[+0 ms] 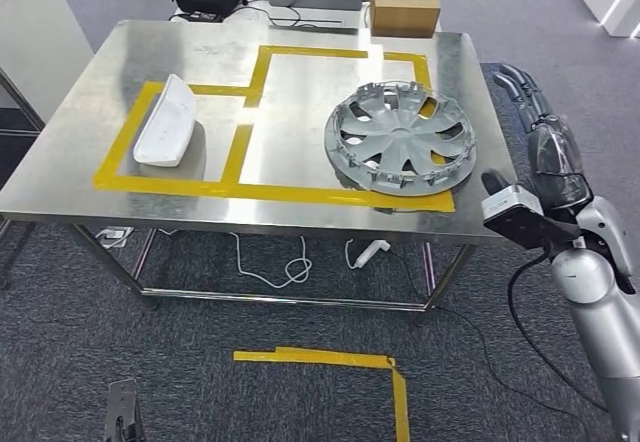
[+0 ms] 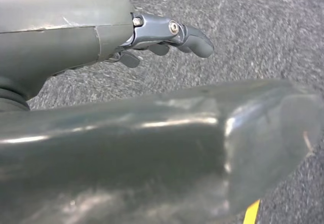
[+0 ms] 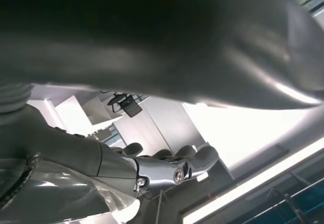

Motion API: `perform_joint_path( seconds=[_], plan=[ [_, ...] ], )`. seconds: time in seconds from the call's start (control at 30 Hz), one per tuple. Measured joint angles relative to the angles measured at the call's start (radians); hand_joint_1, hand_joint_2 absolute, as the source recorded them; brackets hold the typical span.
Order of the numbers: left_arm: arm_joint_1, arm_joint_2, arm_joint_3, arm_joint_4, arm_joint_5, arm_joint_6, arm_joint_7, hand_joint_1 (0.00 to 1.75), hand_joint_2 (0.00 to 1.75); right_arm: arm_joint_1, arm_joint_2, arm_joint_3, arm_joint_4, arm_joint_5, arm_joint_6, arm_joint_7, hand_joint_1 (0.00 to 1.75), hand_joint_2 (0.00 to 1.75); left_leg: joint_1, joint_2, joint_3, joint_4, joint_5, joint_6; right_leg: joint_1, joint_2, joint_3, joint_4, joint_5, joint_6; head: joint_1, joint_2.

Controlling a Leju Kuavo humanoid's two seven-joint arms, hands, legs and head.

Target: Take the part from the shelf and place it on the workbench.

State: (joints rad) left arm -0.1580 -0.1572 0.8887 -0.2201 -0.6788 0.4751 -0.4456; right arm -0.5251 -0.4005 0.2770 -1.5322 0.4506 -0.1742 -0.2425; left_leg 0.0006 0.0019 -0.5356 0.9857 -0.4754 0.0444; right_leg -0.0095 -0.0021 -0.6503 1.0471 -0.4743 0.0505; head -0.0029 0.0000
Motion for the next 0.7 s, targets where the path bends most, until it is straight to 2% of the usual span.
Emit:
perform_joint_path(
  seconds=[0.07, 0.1, 0.13, 0.17, 0.2, 0.23, 0.27, 0.3, 0.33, 0.37, 0.43, 0.47, 0.5, 0.57, 0.6, 0.63, 0.67, 0.7],
  plan=[
    [0.000, 0.001, 0.000, 0.000, 0.001, -0.002, -0.001, 0.00, 0.00, 0.003, 0.000, 0.000, 0.000, 0.000, 0.000, 0.000, 0.00, 0.00, 0.000, 0.002, -0.025, 0.000, 0.020, 0.006, -0.003, 0.001, -0.044, 0.127, -0.091, 0.007, 0.003, 0.000],
    [0.001, 0.001, 0.000, 0.000, 0.001, -0.003, -0.001, 0.00, 0.00, 0.005, 0.000, 0.000, 0.000, 0.000, 0.000, 0.000, 0.00, 0.00, 0.000, 0.002, -0.038, 0.001, 0.029, 0.006, -0.003, 0.000, -0.059, 0.189, -0.118, 0.010, 0.003, 0.000],
    [0.001, 0.000, 0.000, 0.000, 0.002, -0.004, -0.002, 0.00, 0.00, 0.008, 0.000, 0.000, 0.000, 0.000, 0.000, 0.000, 0.00, 0.00, -0.001, 0.002, -0.051, 0.001, 0.039, 0.005, -0.003, 0.000, -0.062, 0.229, -0.127, 0.012, 0.003, 0.000],
    [0.002, 0.001, 0.000, 0.000, 0.002, -0.004, -0.002, 0.00, 0.00, 0.009, 0.000, 0.000, 0.000, 0.000, 0.000, 0.000, 0.00, 0.00, -0.001, 0.002, -0.064, 0.003, 0.048, 0.004, -0.003, 0.000, -0.048, 0.233, -0.115, 0.013, 0.003, 0.000],
    [0.002, 0.001, 0.000, 0.000, 0.002, -0.005, -0.002, 0.00, 0.00, 0.009, 0.000, 0.000, 0.000, 0.000, 0.000, 0.000, 0.00, 0.00, -0.001, 0.002, -0.075, 0.004, 0.056, 0.002, -0.003, 0.000, -0.013, 0.195, -0.088, 0.012, 0.003, 0.000],
    [0.003, 0.001, 0.000, 0.000, 0.002, -0.005, -0.002, 0.00, 0.00, 0.009, 0.000, 0.000, 0.000, 0.000, 0.000, 0.000, 0.00, 0.00, -0.001, 0.002, -0.083, 0.005, 0.063, 0.000, -0.003, 0.000, 0.038, 0.127, -0.062, 0.011, 0.003, 0.000],
    [0.003, 0.001, 0.000, 0.000, 0.003, -0.005, -0.003, 0.00, 0.00, 0.007, 0.000, 0.000, -0.001, 0.000, 0.000, 0.000, 0.00, 0.00, -0.003, 0.002, -0.090, 0.007, 0.070, -0.004, -0.002, 0.000, 0.096, 0.047, -0.049, 0.008, 0.003, 0.000],
    [0.003, 0.001, 0.000, 0.000, 0.004, -0.005, -0.004, 0.00, 0.00, 0.006, 0.000, -0.001, -0.003, 0.000, 0.000, 0.000, 0.00, 0.00, -0.004, 0.001, -0.096, 0.009, 0.077, -0.008, -0.001, 0.000, 0.144, -0.022, -0.047, 0.005, 0.002, 0.000],
    [0.003, 0.001, 0.001, 0.000, 0.005, -0.006, -0.004, 0.00, 0.00, 0.005, 0.000, -0.001, -0.005, 0.000, -0.001, 0.000, 0.00, 0.00, -0.006, 0.001, -0.099, 0.010, 0.084, -0.013, 0.000, 0.000, 0.173, -0.067, -0.051, 0.001, 0.003, 0.000],
    [0.003, 0.001, 0.001, 0.000, 0.007, -0.007, -0.005, 0.00, 0.00, 0.005, -0.001, -0.002, -0.007, -0.001, -0.001, 0.000, 0.00, 0.00, -0.007, 0.001, -0.102, 0.011, 0.092, -0.018, 0.002, 0.001, 0.184, -0.086, -0.056, -0.004, 0.002, 0.000],
    [0.006, 0.002, 0.002, 0.000, 0.009, -0.010, -0.005, 0.00, 0.00, 0.007, -0.001, -0.003, -0.008, -0.001, -0.001, 0.000, 0.00, 0.00, -0.006, 0.000, -0.109, 0.013, 0.099, -0.030, 0.001, 0.000, 0.172, -0.088, -0.046, -0.021, 0.002, 0.000],
    [0.007, 0.003, 0.002, 0.000, 0.010, -0.012, -0.005, 0.00, 0.00, 0.008, -0.001, -0.002, -0.008, -0.001, -0.001, 0.000, 0.00, 0.00, -0.006, 0.000, -0.116, 0.025, 0.082, -0.036, 0.000, -0.001, 0.165, -0.088, -0.038, -0.031, 0.001, 0.000],
    [0.008, 0.004, 0.003, 0.000, 0.011, -0.013, -0.005, 0.00, 0.00, 0.009, -0.001, -0.002, -0.008, -0.001, -0.001, 0.000, 0.00, 0.00, -0.004, -0.001, -0.129, 0.056, 0.048, -0.042, -0.003, -0.003, 0.155, -0.089, -0.028, -0.041, -0.001, 0.000],
    [0.010, 0.004, 0.003, 0.000, 0.013, -0.015, -0.005, 0.00, 0.00, 0.013, -0.001, -0.002, -0.009, -0.001, -0.001, 0.000, 0.00, 0.00, -0.001, -0.001, -0.167, 0.179, -0.050, -0.052, -0.003, -0.004, 0.132, -0.088, -0.008, -0.050, -0.004, 0.000],
    [0.010, 0.004, 0.003, 0.000, 0.014, -0.016, -0.005, 0.00, 0.00, 0.016, -0.001, -0.002, -0.009, -0.001, 0.000, 0.000, 0.00, 0.00, 0.001, -0.001, -0.184, 0.250, -0.087, -0.055, -0.002, -0.004, 0.117, -0.087, 0.002, -0.051, -0.004, 0.000],
    [0.011, 0.005, 0.004, 0.000, 0.016, -0.017, -0.005, 0.00, 0.00, 0.019, -0.001, -0.002, -0.009, -0.001, 0.000, 0.000, 0.00, 0.00, 0.001, -0.001, -0.190, 0.300, -0.103, -0.056, -0.002, -0.003, 0.103, -0.086, 0.012, -0.051, -0.004, 0.000],
    [0.011, 0.005, 0.004, 0.000, 0.017, -0.018, -0.005, 0.00, 0.00, 0.022, -0.001, -0.002, -0.009, -0.001, -0.001, 0.000, 0.00, 0.00, 0.001, -0.001, -0.181, 0.318, -0.096, -0.055, -0.001, -0.003, 0.090, -0.084, 0.021, -0.050, -0.004, 0.000],
    [0.012, 0.006, 0.005, 0.000, 0.019, -0.019, -0.005, 0.00, 0.00, 0.024, -0.001, -0.003, -0.009, -0.001, -0.001, 0.000, 0.00, 0.00, 0.001, -0.001, -0.153, 0.296, -0.074, -0.054, -0.001, -0.002, 0.077, -0.081, 0.028, -0.047, -0.004, 0.000]
  ],
)
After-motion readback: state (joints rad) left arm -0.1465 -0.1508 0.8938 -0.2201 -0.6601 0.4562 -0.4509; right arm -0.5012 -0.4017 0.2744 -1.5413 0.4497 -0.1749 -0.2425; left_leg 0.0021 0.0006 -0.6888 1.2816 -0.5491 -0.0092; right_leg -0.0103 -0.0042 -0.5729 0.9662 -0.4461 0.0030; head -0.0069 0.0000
